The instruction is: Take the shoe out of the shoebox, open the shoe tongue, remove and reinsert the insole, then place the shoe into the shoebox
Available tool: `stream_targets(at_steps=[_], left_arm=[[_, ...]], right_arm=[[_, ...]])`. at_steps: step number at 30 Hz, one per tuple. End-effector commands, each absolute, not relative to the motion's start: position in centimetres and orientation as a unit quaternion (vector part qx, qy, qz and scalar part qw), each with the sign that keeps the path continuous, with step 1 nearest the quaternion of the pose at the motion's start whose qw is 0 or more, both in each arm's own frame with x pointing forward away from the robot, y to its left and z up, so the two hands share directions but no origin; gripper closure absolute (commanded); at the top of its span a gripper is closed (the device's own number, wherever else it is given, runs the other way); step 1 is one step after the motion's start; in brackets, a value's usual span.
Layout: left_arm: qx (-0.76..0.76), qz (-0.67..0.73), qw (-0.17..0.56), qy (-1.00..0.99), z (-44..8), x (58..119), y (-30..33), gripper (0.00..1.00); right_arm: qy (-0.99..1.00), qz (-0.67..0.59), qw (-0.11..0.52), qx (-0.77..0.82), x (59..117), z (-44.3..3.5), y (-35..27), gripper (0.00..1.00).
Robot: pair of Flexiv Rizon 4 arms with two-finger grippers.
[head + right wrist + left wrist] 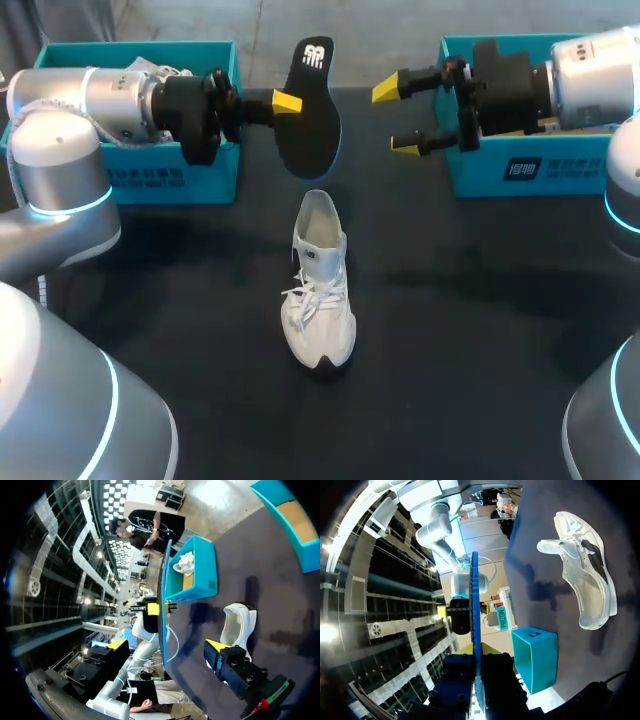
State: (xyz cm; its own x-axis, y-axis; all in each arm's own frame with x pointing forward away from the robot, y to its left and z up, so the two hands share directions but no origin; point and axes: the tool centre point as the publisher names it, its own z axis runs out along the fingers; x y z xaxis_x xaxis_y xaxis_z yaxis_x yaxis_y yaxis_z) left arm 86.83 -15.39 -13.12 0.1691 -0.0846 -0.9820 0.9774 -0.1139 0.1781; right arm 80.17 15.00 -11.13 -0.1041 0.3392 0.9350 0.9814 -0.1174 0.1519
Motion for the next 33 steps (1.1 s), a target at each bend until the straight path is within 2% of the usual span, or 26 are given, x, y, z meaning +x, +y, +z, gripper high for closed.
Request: stream_targets(at_steps=[1, 7, 15, 17, 18, 19, 22, 24, 28, 33], left_arm=[[0.553, -0.502, 0.527, 0.404, -12.9, 86.9, -16.1, 1.00], [0.551, -0.505, 0.528, 0.402, -12.9, 86.9, -16.9, 1.00], [0.551, -0.512, 0.526, 0.397, -12.7, 87.0, -18.0, 1.00], [0.551, -0.513, 0.525, 0.396, -12.6, 86.9, -18.1, 1.00], [0.551, -0.513, 0.526, 0.396, -12.6, 87.0, -18.2, 1.00], [0.550, -0.514, 0.526, 0.396, -12.6, 87.0, -18.3, 1.00], [0.547, -0.514, 0.530, 0.395, -12.6, 87.1, -18.5, 1.00], [0.544, -0.516, 0.531, 0.396, -12.6, 87.2, -18.5, 1.00], [0.540, -0.519, 0.531, 0.397, -12.6, 87.2, -18.6, 1.00], [0.537, -0.522, 0.531, 0.396, -12.6, 87.2, -18.7, 1.00]], right_arm=[[-0.568, -0.481, 0.340, -0.574, 80.7, -11.6, 16.6, 0.00], [-0.571, -0.488, 0.351, -0.559, 81.3, -11.6, 18.3, 0.00], [-0.575, -0.482, 0.367, -0.550, 82.0, -12.3, 19.8, 0.10], [-0.576, -0.479, 0.371, -0.549, 82.0, -12.3, 20.0, 0.14], [-0.576, -0.479, 0.372, -0.548, 82.1, -12.4, 20.1, 0.21], [-0.577, -0.478, 0.373, -0.547, 82.1, -12.4, 20.2, 0.23], [-0.578, -0.477, 0.374, -0.546, 82.2, -12.3, 20.3, 0.23], [-0.579, -0.476, 0.375, -0.546, 82.2, -12.3, 20.4, 0.26], [-0.579, -0.475, 0.377, -0.545, 82.1, -12.3, 20.6, 0.49], [-0.579, -0.474, 0.379, -0.545, 82.2, -12.4, 20.8, 0.55]])
